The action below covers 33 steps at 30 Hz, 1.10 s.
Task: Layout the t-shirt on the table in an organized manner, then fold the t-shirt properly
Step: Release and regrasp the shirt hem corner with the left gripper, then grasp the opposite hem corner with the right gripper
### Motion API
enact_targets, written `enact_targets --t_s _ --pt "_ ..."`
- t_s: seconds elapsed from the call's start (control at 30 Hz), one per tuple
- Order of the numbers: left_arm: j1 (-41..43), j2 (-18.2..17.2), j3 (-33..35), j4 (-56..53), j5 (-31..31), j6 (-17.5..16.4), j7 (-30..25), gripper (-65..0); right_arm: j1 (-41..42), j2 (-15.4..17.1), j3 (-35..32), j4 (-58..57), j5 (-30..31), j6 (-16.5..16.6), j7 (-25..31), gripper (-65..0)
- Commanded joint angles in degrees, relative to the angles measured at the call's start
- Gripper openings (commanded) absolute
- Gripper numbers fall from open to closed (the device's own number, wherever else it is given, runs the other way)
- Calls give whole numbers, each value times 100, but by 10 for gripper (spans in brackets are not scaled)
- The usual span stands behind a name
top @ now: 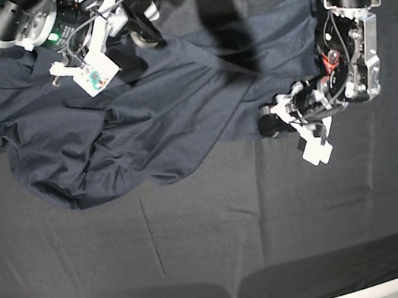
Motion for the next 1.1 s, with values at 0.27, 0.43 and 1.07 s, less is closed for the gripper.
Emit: enact_targets --t_s 0.27,0.43,1.07 --pt "-197 -37 2 55 2 -17 -511 -650 1023 17 761 105 -1198 -203 1113 -364" --pt "-826 -37 2 55 822 4 -789 -650 1462 17 1351 105 -1176 -223 828 -364" --pt "-1364 -33 4 55 828 111 -284 -650 4048 1517 916 -4050 -1589 -514 772 -364"
